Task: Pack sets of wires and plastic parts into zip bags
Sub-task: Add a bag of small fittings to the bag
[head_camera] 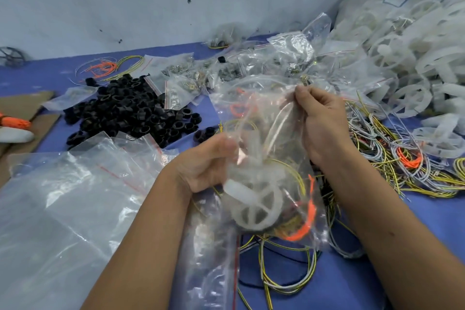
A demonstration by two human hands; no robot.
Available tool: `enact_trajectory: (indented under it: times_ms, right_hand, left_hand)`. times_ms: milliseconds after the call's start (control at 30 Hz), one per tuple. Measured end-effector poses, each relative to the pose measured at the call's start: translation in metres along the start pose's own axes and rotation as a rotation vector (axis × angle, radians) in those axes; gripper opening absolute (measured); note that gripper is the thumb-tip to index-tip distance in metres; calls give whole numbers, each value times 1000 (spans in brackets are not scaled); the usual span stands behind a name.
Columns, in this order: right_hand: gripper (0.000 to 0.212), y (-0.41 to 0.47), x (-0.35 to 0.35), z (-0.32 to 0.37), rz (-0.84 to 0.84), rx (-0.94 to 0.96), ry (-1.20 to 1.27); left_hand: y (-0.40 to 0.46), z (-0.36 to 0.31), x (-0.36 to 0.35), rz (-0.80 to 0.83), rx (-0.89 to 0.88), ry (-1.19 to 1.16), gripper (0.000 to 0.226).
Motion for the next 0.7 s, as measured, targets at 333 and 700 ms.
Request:
enact_trajectory:
  times_ms: [333,700]
  right_hand:
    - [17,-1,4,1,-61,26,-208]
    - [14,2,14,-2,-64,19,-242]
  left_hand:
    - [-1,-24,29,-383,-447,59,39]
    - [0,-23,29,-310,-391,195,28]
Point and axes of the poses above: each hand's wrist, its own y-axis towards the middle knuckle, its own x-axis out of the back of the hand, z = x × y, the point moved 5 cm from there along y, towards the middle knuckle, and after that the axes turned 14 degrees about z, right-handed, at the moved point
